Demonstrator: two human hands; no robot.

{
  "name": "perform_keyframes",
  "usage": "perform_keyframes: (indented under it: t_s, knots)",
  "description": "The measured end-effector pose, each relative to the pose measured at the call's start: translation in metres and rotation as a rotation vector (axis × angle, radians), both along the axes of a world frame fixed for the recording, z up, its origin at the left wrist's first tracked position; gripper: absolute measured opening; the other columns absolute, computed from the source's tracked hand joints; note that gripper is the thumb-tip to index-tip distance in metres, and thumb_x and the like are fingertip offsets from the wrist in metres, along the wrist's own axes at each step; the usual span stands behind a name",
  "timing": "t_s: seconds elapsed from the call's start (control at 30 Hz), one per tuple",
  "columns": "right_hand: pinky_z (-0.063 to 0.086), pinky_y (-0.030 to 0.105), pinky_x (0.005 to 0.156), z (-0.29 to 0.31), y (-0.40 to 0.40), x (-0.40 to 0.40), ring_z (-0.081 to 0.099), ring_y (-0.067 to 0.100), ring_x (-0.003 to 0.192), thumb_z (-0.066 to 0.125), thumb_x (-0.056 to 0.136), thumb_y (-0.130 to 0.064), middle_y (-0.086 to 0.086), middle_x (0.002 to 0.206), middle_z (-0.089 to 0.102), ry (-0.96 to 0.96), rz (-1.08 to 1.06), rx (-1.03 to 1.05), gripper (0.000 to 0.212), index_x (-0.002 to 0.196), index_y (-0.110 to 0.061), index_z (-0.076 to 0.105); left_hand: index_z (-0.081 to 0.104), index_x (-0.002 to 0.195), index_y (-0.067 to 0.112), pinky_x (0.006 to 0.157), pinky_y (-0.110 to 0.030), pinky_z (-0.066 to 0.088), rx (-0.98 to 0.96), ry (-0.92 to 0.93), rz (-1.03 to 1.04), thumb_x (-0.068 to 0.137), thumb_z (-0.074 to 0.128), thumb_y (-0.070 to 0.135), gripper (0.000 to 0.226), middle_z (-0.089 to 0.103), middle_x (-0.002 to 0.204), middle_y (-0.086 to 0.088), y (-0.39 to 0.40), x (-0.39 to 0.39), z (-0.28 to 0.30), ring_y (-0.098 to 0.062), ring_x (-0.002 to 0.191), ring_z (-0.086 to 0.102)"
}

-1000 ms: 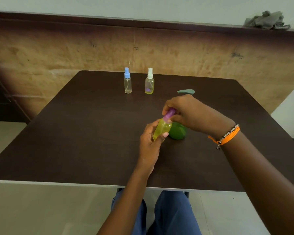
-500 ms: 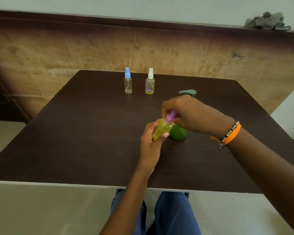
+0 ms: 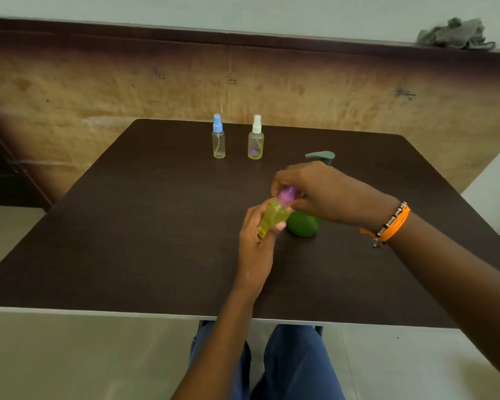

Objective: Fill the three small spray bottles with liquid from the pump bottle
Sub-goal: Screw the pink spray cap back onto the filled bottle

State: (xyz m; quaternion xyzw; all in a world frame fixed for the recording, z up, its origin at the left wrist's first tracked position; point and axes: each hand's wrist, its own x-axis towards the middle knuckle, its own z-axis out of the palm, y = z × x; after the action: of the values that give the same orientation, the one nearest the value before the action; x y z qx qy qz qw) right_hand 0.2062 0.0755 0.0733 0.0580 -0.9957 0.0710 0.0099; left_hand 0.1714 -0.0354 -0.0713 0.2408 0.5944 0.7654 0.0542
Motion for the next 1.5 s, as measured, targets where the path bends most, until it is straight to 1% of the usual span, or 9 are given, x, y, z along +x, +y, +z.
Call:
perform_keyframes:
  t_s: [0.33, 0.47, 0.6, 0.7, 0.9, 1.1, 1.27, 1.4, 1.5]
  knots:
    - [0.041, 0.031, 0.066, -0.017, -0.014, -0.006, 0.06, 0.027, 0.087, 0.056, 0.09, -0.038, 0.008, 0.091, 0.062, 0.151, -0.226, 0.064, 0.028, 0.098, -0.011, 0.062, 0.056, 0.119, 0.017, 0.084, -0.01, 0.043, -0.038, 0.062, 0.108, 0.09, 0.058, 0.006, 0.032, 0.056, 0.111, 0.006, -0.001, -0.001, 0.0, 0.006, 0.1, 0.055]
    - [0.042, 0.025, 0.062, -0.009, 0.0, -0.014, 0.053, 0.005, 0.064, 0.068, 0.083, -0.029, -0.004, 0.072, 0.058, 0.068, -0.087, -0.254, 0.019, 0.091, -0.013, 0.064, 0.06, 0.113, 0.026, 0.077, -0.017, 0.049, 0.14, -0.204, -0.102, 0.085, 0.063, 0.032, 0.029, 0.068, 0.104, 0.009, -0.008, 0.002, 0.002, -0.002, 0.096, 0.062]
    - [0.045, 0.025, 0.059, -0.019, 0.0, -0.014, 0.052, 0.014, 0.062, 0.069, 0.083, -0.02, 0.02, 0.073, 0.061, -0.002, -0.118, -0.704, 0.021, 0.095, -0.003, 0.065, 0.06, 0.106, 0.008, 0.051, -0.018, 0.044, 0.329, -0.599, -0.365, 0.085, 0.043, 0.043, 0.044, 0.068, 0.074, -0.003, -0.015, 0.002, 0.017, -0.007, 0.058, 0.058]
    - [0.039, 0.012, 0.054, -0.03, -0.009, -0.008, 0.049, 0.012, 0.061, 0.063, 0.087, -0.014, 0.009, 0.075, 0.059, -0.053, -0.112, -0.996, 0.019, 0.1, 0.001, 0.065, 0.062, 0.098, 0.003, 0.034, -0.012, 0.031, 0.387, -0.72, -0.485, 0.085, 0.034, 0.055, 0.06, 0.056, 0.059, -0.003, -0.018, -0.002, 0.017, -0.003, 0.039, 0.042]
    - [0.042, 0.02, 0.062, -0.048, -0.01, -0.005, 0.05, 0.022, 0.07, 0.058, 0.09, -0.014, 0.008, 0.078, 0.06, -0.007, -0.172, -1.135, 0.009, 0.09, -0.01, 0.066, 0.061, 0.093, 0.006, 0.033, -0.011, 0.029, 0.32, -0.537, -0.464, 0.054, 0.082, 0.057, 0.067, 0.054, 0.057, 0.002, -0.017, -0.004, 0.01, -0.001, 0.037, 0.037]
    - [0.045, 0.034, 0.075, -0.072, -0.018, -0.008, 0.055, 0.015, 0.076, 0.065, 0.086, -0.024, 0.02, 0.084, 0.066, 0.214, -0.436, -1.043, 0.016, 0.085, -0.009, 0.07, 0.059, 0.078, 0.018, 0.039, -0.016, 0.032, 0.028, -0.301, -0.033, 0.082, 0.066, 0.008, 0.013, 0.051, 0.056, 0.005, -0.008, 0.002, 0.01, -0.003, 0.043, 0.041]
    - [0.044, 0.03, 0.063, -0.075, -0.028, -0.009, 0.054, 0.015, 0.07, 0.065, 0.086, -0.024, 0.012, 0.077, 0.064, 0.272, -0.466, -1.086, 0.019, 0.085, -0.006, 0.069, 0.06, 0.088, 0.025, 0.05, -0.015, 0.039, -0.162, -0.002, 0.14, 0.075, 0.073, 0.03, 0.019, 0.057, 0.06, 0.012, -0.013, 0.004, 0.006, 0.0, 0.052, 0.049]
    - [0.042, 0.028, 0.073, -0.063, -0.012, -0.006, 0.057, 0.013, 0.073, 0.066, 0.085, -0.02, 0.005, 0.078, 0.066, 0.101, -0.288, -1.167, 0.013, 0.088, -0.008, 0.068, 0.061, 0.09, 0.014, 0.039, -0.014, 0.033, -0.057, -0.335, -0.251, 0.077, 0.06, 0.058, 0.046, 0.054, 0.061, 0.004, -0.028, -0.005, 0.013, -0.003, 0.044, 0.043]
    - [0.036, 0.02, 0.059, -0.057, -0.008, 0.0, 0.051, 0.013, 0.061, 0.061, 0.081, -0.032, -0.004, 0.07, 0.065, -0.078, -0.133, -1.253, 0.024, 0.095, -0.013, 0.066, 0.059, 0.089, 0.008, 0.03, -0.011, 0.026, 0.086, -0.656, -0.647, 0.074, 0.035, 0.062, 0.061, 0.048, 0.056, 0.001, -0.041, -0.013, 0.023, -0.001, 0.036, 0.036]
